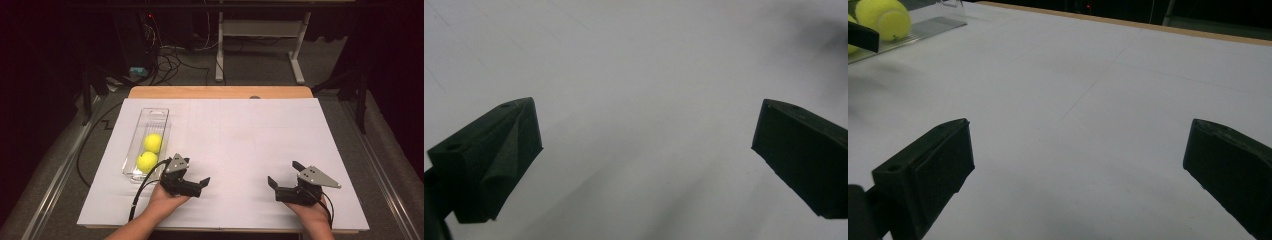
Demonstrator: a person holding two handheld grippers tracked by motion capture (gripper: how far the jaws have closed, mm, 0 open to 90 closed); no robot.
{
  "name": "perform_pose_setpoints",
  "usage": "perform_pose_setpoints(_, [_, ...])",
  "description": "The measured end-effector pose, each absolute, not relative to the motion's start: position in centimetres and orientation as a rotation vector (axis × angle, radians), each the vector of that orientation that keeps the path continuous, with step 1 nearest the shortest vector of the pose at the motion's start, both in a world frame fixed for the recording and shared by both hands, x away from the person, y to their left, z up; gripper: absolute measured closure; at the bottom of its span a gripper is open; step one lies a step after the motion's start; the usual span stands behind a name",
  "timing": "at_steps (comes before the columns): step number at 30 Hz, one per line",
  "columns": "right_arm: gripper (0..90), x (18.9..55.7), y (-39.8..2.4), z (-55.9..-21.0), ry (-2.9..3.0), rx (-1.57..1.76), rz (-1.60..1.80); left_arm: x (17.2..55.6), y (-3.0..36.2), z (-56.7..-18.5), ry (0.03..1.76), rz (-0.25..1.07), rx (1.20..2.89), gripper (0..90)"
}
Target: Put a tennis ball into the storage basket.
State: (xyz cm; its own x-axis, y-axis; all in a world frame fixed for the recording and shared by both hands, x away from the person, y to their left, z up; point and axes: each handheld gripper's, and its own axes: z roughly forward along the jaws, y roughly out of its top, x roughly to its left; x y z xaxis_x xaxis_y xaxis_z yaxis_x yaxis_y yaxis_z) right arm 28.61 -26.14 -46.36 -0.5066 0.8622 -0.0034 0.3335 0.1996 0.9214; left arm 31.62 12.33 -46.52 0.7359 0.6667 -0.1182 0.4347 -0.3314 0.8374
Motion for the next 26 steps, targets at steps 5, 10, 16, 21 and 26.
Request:
perform_pose_setpoints(5, [0.0,28.4,-26.3,-46.3,1.931,1.131,1.288,31.2,12.9,-45.9,0.797,0.307,1.913,0.2])
perform_pose_setpoints(10, [0.0,28.0,-26.5,-46.0,1.913,1.136,1.3,30.6,13.4,-45.1,0.747,0.338,1.847,0.2])
perform_pose_setpoints(16, [0.0,27.5,-26.9,-45.6,1.89,1.13,1.317,30.6,14.4,-44.5,0.775,0.315,1.804,0.2])
perform_pose_setpoints(21, [0.0,27.5,-27.3,-45.5,1.882,1.126,1.323,30.6,14.2,-44.6,0.77,0.31,1.805,0.2])
perform_pose_setpoints(26, [0.0,27.7,-27.1,-45.4,1.886,1.112,1.332,30.3,14.3,-44.7,0.77,0.312,1.806,0.2])
